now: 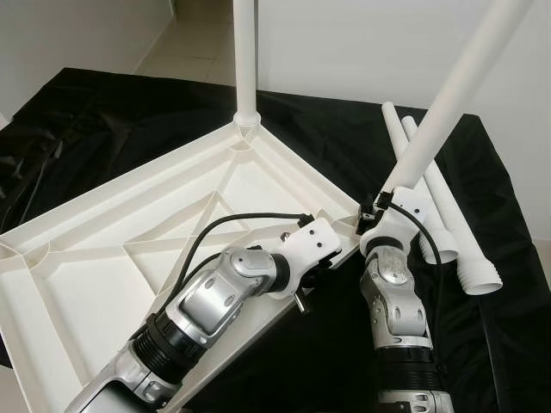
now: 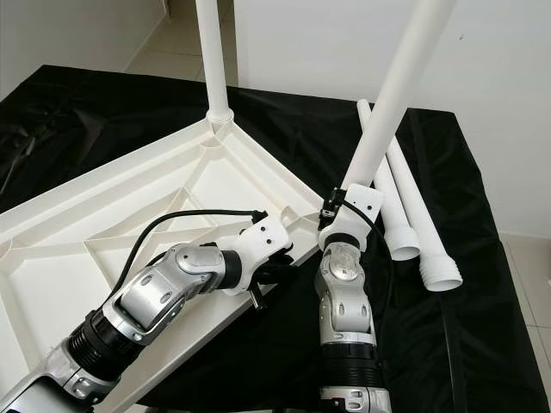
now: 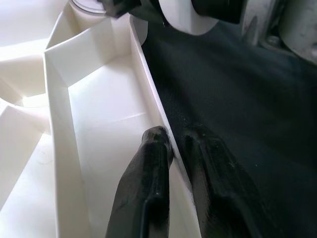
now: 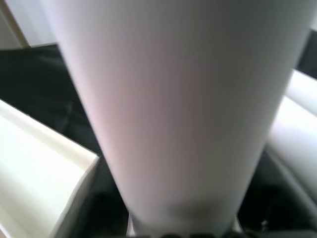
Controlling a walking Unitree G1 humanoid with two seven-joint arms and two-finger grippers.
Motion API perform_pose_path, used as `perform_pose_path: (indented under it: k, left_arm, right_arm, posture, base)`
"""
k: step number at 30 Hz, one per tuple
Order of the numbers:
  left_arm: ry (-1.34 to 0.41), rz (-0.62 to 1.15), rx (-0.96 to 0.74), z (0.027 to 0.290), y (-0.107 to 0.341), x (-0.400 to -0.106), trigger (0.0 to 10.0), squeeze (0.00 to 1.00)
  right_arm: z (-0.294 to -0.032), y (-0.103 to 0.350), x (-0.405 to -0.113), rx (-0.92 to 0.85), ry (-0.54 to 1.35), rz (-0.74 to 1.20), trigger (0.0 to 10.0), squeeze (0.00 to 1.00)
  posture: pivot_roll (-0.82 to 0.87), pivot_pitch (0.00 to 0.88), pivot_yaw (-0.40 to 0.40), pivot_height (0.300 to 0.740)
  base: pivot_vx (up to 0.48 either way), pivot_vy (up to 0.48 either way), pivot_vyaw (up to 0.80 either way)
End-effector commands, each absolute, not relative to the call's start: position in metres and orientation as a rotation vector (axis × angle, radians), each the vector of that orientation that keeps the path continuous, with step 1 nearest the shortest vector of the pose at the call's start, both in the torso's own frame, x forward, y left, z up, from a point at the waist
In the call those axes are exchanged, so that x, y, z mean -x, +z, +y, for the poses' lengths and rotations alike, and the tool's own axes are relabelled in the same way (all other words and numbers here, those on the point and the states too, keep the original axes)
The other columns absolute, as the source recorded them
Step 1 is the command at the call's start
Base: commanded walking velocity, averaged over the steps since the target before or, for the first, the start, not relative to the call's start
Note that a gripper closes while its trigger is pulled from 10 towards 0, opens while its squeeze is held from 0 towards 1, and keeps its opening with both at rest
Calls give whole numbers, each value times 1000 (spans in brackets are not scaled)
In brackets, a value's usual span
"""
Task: Building children table
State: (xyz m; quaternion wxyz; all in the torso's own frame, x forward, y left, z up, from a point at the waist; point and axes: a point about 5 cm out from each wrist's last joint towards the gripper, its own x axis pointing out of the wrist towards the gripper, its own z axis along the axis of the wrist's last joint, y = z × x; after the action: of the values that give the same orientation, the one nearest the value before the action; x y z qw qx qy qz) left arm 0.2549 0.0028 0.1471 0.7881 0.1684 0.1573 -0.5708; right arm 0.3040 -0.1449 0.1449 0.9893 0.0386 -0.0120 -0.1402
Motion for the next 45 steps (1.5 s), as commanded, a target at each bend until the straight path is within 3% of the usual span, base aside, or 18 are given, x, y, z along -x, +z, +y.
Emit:
perform_pose_path:
  k: [1,13,14,18,26,32,43,44,45]
  left_arm:
    - [-1301,455,-366,-1,126,-244,10000,0]
    - [-1297,455,-368,-2,126,-246,10000,0]
    - [-1295,455,-368,-2,126,-246,10000,0]
    - [-1291,453,-368,-2,127,-247,10000,0]
    - [-1291,452,-366,-3,127,-248,10000,0]
    - [-1291,450,-368,-3,127,-249,10000,0]
    - [-1291,456,-370,-2,128,-249,10000,0]
    - [-1293,457,-372,-2,128,-249,10000,0]
    - [-1293,457,-372,-2,128,-249,10000,0]
  right_arm:
    - [-141,139,-302,-90,-264,7,10000,1000]
    - [-149,137,-302,-66,-130,-38,10000,1000]
    - [-151,138,-302,-90,-43,-63,10000,0]
    - [-168,144,-300,-48,248,-120,10000,0]
    - [-199,147,-301,42,466,-79,10000,0]
    - [-215,135,-303,142,528,-12,10000,0]
    - [-229,128,-315,144,552,14,10000,0]
    - [-228,127,-317,137,557,15,4510,0]
    - [-228,127,-317,137,557,15,4510,0]
  posture:
    - [-52,101,1,740]
    - [-51,92,-2,740]
    - [-51,89,-2,740]
    - [-52,84,-2,740]
    - [-56,80,-3,740]
    - [-56,79,0,740]
    - [-49,84,14,740]
    - [-47,84,15,740]
    - [-47,84,15,740]
  base:
    - [0,0,0]
    - [0,0,0]
    - [0,0,0]
    - [0,0,0]
    - [0,0,0]
    - [0,0,0]
    - [0,0,0]
    - [0,0,0]
    - [0,0,0]
